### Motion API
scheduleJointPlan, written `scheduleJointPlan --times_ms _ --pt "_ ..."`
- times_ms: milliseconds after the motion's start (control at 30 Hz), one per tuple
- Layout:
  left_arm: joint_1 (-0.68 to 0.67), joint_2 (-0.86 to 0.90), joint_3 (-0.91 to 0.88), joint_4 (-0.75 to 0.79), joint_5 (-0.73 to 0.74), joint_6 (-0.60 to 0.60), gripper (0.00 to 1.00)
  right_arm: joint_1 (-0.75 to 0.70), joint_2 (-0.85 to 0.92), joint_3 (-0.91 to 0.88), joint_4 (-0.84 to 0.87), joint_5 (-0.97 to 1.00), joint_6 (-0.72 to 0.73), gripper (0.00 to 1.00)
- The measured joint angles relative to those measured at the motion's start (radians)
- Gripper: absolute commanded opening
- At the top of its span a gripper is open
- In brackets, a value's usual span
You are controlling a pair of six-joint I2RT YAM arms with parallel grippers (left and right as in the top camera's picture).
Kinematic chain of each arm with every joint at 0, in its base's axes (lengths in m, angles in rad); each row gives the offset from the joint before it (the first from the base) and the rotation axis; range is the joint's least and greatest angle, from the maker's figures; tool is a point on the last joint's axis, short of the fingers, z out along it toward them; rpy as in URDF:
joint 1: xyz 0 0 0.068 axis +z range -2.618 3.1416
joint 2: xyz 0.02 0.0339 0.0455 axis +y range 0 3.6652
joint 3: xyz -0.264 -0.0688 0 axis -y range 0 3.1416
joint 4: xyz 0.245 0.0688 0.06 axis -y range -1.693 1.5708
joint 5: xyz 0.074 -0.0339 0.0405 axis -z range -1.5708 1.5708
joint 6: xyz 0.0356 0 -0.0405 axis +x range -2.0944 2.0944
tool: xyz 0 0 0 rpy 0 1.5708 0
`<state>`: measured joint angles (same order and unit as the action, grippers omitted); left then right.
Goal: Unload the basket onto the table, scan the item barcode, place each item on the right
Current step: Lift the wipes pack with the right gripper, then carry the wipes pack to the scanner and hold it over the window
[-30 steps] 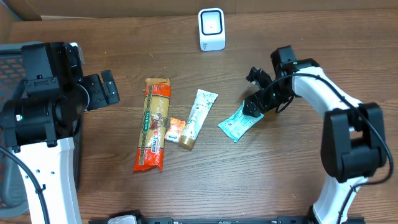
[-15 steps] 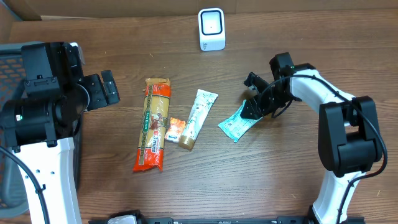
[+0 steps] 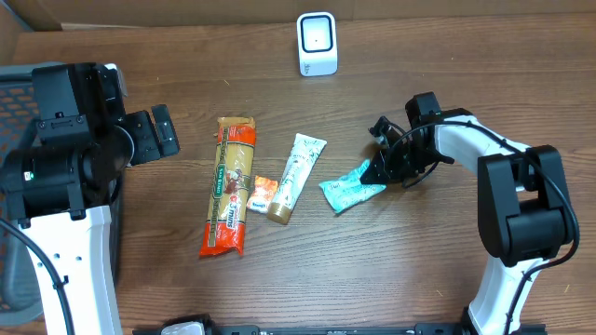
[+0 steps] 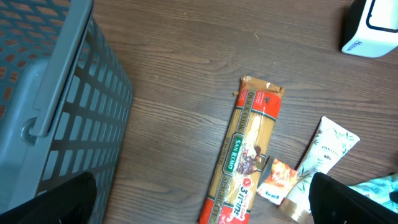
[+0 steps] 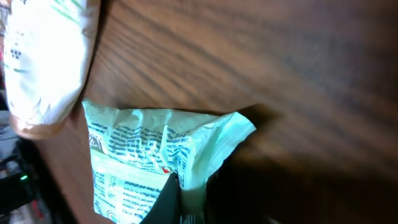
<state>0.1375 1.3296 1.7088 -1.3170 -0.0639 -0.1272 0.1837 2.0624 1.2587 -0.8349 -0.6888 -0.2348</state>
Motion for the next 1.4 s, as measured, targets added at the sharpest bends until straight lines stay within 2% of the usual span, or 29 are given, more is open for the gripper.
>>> scheduleJointPlan --times_ms 233,667,900,1167,1333,1400 --pt "0.000 0.000 0.000 0.000 0.000 0.000 1.00 -0.019 -0.025 0.050 -0.092 -0.041 0.045 0.04" --pt "0.000 0.000 0.000 0.000 0.000 0.000 1.00 -0.034 -0.556 0.080 -0.070 0.029 0.336 0.04" --pt "0.000 0.000 0.000 0.000 0.000 0.000 1.00 -0.034 -0.708 0.080 -0.071 0.053 0.397 0.04" --pt "0.000 0.000 0.000 0.000 0.000 0.000 1.00 -0.018 -0.733 0.080 -0.093 0.168 0.472 0.03" --pt "0.000 0.000 0.000 0.000 0.000 0.000 1.00 0.083 -0.683 0.114 -0.126 0.342 0.528 0.03" --pt "0.000 0.000 0.000 0.000 0.000 0.000 1.00 0.134 -0.618 0.195 -0.185 0.431 0.539 0.03"
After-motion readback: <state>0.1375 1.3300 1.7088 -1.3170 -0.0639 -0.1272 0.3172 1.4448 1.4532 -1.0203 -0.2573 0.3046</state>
